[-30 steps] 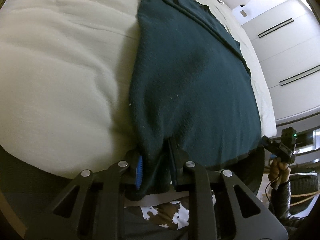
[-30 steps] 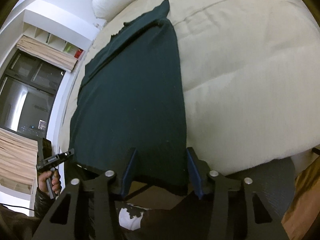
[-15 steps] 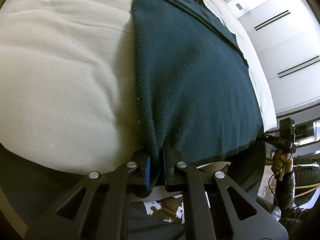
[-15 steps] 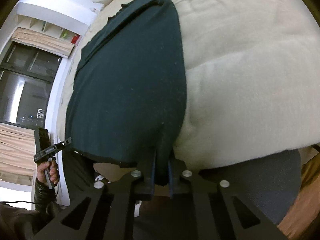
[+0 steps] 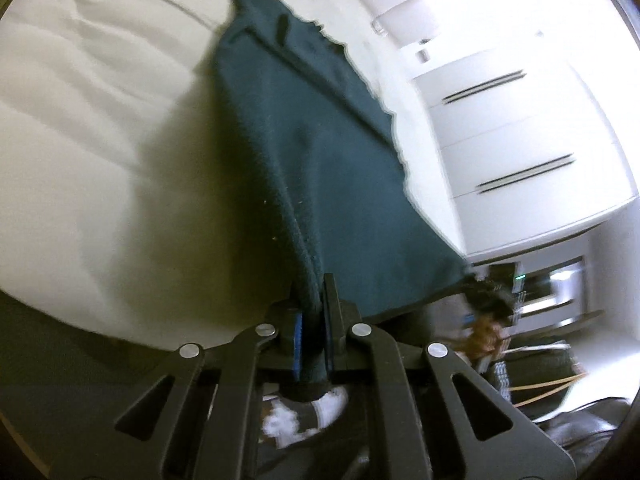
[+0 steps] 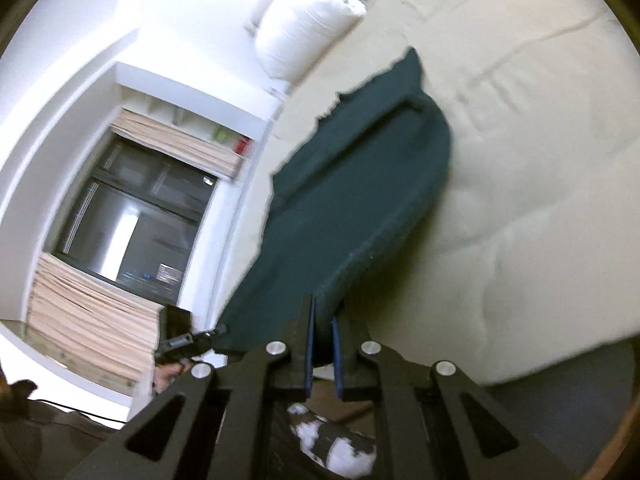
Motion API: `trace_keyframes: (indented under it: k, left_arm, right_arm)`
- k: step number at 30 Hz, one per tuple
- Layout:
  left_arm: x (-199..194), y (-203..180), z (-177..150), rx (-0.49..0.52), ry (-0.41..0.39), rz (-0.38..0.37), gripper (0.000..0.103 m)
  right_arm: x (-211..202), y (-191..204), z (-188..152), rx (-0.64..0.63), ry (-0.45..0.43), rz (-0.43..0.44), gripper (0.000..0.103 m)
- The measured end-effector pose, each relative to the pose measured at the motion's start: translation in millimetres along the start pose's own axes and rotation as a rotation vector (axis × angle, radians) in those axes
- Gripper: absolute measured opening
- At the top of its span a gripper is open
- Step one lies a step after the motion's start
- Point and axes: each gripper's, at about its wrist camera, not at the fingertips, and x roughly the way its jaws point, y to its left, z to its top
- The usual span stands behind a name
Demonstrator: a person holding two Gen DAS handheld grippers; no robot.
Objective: Fold small clothes
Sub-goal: 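Lift the hem with both grippers and fold it toward the collar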
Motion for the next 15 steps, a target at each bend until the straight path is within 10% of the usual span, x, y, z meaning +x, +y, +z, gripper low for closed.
trace_keyframes:
  k: [15]
  left_arm:
    - [1.0, 5.1, 71.4, -0.17, -0.121, -0.242, 0.006]
  right_arm:
    - [36.3, 2.9, 72.2, 0.033, -0.074, 0.064, 0.008]
